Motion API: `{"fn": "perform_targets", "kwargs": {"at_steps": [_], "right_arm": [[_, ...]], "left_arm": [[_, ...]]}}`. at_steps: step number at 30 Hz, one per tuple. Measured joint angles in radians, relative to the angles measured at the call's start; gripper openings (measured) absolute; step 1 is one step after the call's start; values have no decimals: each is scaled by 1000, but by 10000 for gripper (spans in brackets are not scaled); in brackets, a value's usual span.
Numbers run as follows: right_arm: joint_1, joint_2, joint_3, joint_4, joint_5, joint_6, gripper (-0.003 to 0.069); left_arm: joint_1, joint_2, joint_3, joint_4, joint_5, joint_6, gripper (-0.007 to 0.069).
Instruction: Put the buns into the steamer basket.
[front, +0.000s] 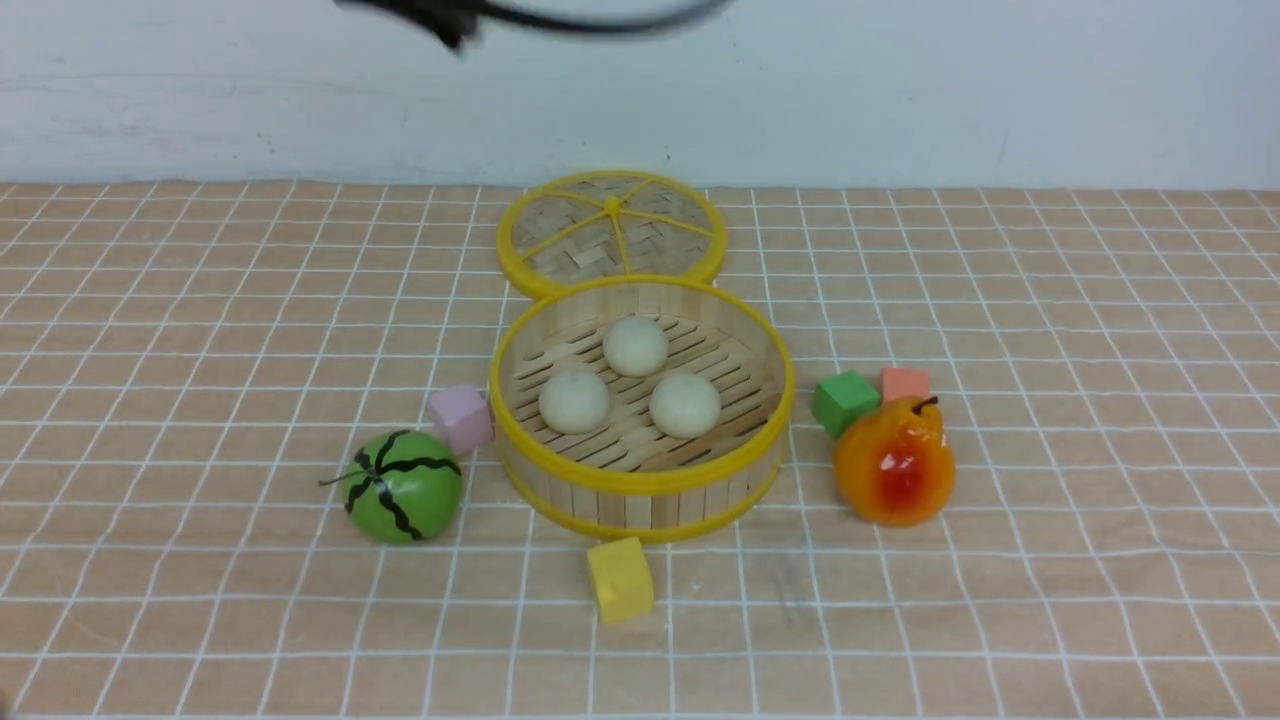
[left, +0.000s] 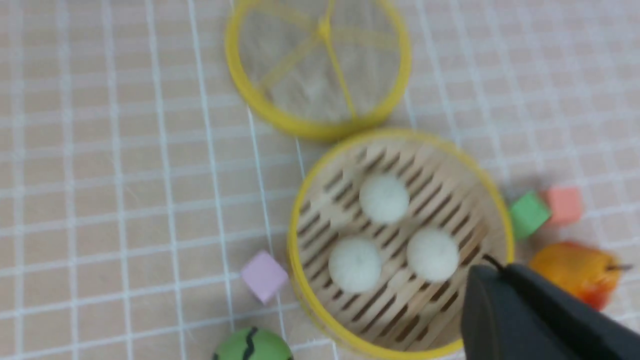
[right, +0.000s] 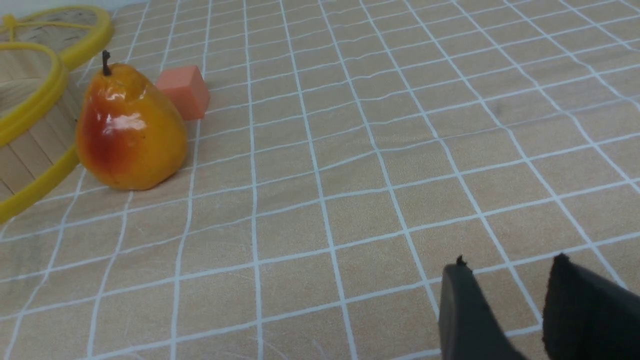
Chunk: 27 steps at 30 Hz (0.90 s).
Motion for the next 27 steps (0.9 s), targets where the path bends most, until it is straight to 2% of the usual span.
{"fn": "perform_targets", "kwargs": {"at_steps": [4, 12, 13, 19, 21, 24, 27], "right_arm": [[0, 0, 0, 0, 0, 0, 241], [0, 0, 0, 0, 0, 0, 241], [0, 0, 0, 0, 0, 0, 241], [0, 0, 0, 0, 0, 0, 241], [0, 0, 0, 0, 0, 0, 241], [0, 0, 0, 0, 0, 0, 241], [0, 0, 0, 0, 0, 0, 241]], "left_arm": [[0, -141, 93, 3, 0, 0, -13], [0, -439, 478, 3, -1, -23, -13], [0, -538, 612, 5, -9, -47, -13], [0, -829, 995, 17, -101, -144, -13], [0, -892, 1071, 18, -122, -162, -13], [0, -1078, 1255, 18, -173, -256, -13], [0, -1184, 1326, 18, -186, -316, -13]]}}
